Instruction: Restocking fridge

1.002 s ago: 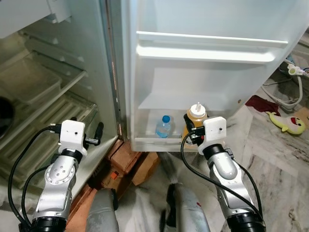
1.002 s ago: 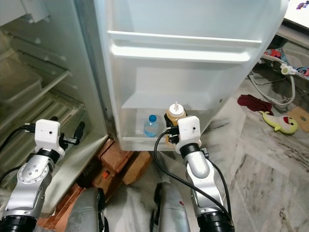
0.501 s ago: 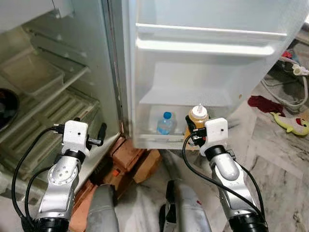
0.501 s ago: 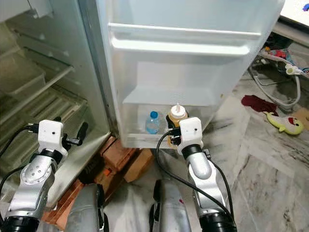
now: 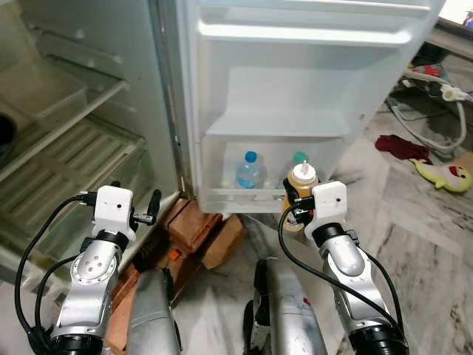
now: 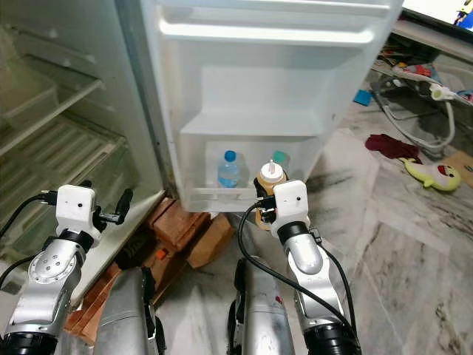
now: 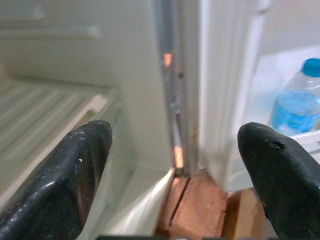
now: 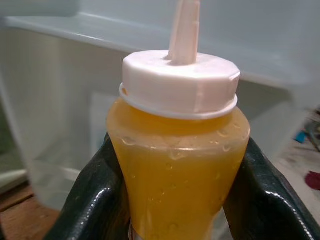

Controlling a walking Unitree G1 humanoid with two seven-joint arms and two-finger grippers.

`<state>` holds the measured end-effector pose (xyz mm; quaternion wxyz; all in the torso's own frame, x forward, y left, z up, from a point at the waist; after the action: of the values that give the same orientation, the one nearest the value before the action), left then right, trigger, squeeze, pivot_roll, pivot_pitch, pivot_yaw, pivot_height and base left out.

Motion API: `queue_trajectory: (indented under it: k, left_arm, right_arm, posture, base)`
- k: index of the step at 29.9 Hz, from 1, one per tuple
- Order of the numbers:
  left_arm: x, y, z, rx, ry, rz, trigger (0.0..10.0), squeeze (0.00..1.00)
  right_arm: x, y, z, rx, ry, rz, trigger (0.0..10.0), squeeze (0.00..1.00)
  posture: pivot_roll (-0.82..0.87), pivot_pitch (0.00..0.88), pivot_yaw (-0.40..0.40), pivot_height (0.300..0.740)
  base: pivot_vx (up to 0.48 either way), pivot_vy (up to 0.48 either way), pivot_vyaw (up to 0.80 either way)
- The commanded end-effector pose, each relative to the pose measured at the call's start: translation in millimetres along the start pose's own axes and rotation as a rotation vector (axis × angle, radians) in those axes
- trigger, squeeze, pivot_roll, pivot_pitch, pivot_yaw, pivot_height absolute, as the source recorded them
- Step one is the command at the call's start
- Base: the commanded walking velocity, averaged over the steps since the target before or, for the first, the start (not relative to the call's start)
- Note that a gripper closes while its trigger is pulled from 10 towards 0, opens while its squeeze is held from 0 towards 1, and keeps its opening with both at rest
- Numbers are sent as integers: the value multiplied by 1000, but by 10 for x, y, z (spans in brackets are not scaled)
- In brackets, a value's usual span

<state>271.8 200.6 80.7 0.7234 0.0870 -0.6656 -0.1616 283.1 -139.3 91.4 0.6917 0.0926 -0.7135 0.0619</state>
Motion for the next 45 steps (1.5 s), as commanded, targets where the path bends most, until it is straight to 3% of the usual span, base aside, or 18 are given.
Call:
queue_trajectory:
  k: [1, 22, 30, 34, 37, 45]
  left_arm:
    - [46, -5, -5, -5, -22, -4, 10000, 0]
    - [66, -1, -3, 11, -36, 20, 10000, 0]
    - [38, 7, 10, 15, -10, 19, 10000, 0]
    - [28, 12, 26, 16, -3, 18, 10000, 0]
    - [22, 23, 40, 18, 2, 14, 10000, 0]
    - [25, 60, 78, 22, 14, -10, 10000, 0]
  right_arm:
    - [52, -35, -32, -2, -23, 11, 10000, 0]
    - [31, -13, -39, 20, -16, 18, 10000, 0]
    - [17, 33, -39, 64, -4, -5, 10000, 0]
    - [11, 50, -49, 81, 2, -11, 10000, 0]
    - [-13, 83, -78, 113, 23, -9, 10000, 0]
    - [-89, 137, -284, 193, 79, 47, 10000, 0]
  posture:
    - [26, 125, -80, 574]
    - [26, 128, -81, 574]
    - [28, 133, -84, 574]
    - [33, 140, -84, 540]
    - [38, 146, -81, 515]
    - [61, 178, -72, 515]
  base:
    - [424, 0, 0]
    - [385, 0, 0]
    - [0, 0, 0]
    - [0, 0, 0]
    - [0, 0, 0]
    - [0, 0, 0]
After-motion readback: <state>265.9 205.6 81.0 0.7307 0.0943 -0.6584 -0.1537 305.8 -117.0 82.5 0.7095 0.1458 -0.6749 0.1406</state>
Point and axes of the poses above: a point about 5 cm out from each wrist's last joint towards the gripper, its own z axis pointing back from the gripper into the wrist, its own x axis along the axis of the wrist's last joint, y = z × x, the point moved 1 cm from there along -z, pointing out of the wrist towards the gripper, and after that the axes turned 10 degrees about -z, right-handed, at the moved point
